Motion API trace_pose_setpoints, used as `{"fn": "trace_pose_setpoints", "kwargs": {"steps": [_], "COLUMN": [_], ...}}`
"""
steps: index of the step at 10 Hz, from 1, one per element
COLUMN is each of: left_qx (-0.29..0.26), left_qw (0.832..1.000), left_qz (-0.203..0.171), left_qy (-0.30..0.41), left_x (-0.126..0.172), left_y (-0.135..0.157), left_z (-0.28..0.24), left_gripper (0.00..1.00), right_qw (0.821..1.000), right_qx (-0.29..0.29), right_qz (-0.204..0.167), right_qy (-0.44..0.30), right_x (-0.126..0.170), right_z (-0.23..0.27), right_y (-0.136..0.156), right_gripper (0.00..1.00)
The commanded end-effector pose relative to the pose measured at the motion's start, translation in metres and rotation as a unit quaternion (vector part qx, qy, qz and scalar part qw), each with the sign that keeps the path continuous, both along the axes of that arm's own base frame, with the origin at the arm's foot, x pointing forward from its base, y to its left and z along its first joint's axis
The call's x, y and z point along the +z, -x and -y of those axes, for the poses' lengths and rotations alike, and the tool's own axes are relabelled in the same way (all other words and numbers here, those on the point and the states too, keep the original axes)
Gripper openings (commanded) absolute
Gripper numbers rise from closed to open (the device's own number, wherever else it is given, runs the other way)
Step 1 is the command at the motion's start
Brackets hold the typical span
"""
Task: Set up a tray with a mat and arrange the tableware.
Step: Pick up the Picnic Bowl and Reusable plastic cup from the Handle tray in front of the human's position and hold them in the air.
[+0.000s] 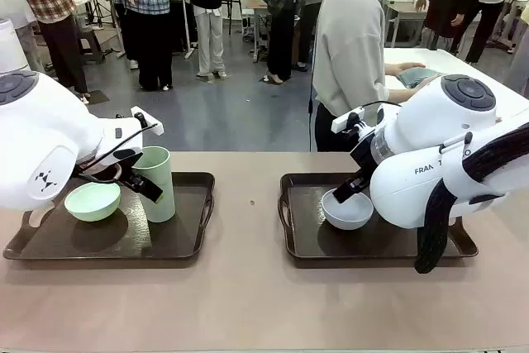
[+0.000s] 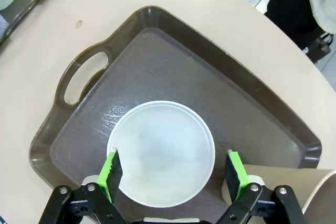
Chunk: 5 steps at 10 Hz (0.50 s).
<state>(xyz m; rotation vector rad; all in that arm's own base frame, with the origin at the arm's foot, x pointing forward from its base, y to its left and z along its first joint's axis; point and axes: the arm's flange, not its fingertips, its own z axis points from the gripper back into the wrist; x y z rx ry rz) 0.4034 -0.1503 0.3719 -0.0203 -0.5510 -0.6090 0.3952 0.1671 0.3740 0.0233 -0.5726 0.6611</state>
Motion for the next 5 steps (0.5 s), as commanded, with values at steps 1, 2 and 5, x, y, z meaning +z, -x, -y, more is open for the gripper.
{"fn": "trace_pose_setpoints", "kwargs": {"steps": [1,2,5], "left_qx": [0.0,0.0,0.0], "left_qw": [1.0,1.0,1.0], "left_qz": [0.0,0.0,0.0], "left_qy": [0.0,0.0,0.0], "left_x": [-0.0001,-0.0001,-0.0001], "left_y": [0.0001,0.0001,0.0001], "left_z": [0.0,0.0,0.0], "left_gripper": [1.0,1.0,1.0], "right_qw": [1.0,1.0,1.0], "right_qx": [0.0,0.0,0.0], "right_qz": [0.0,0.0,0.0], "right_qy": [0.0,0.0,0.0], "right_x": [0.0,0.0,0.0], "right_z": [0.0,0.0,0.0], "right_y": [0.0,0.0,0.0], "right_gripper": [1.0,1.0,1.0]}}
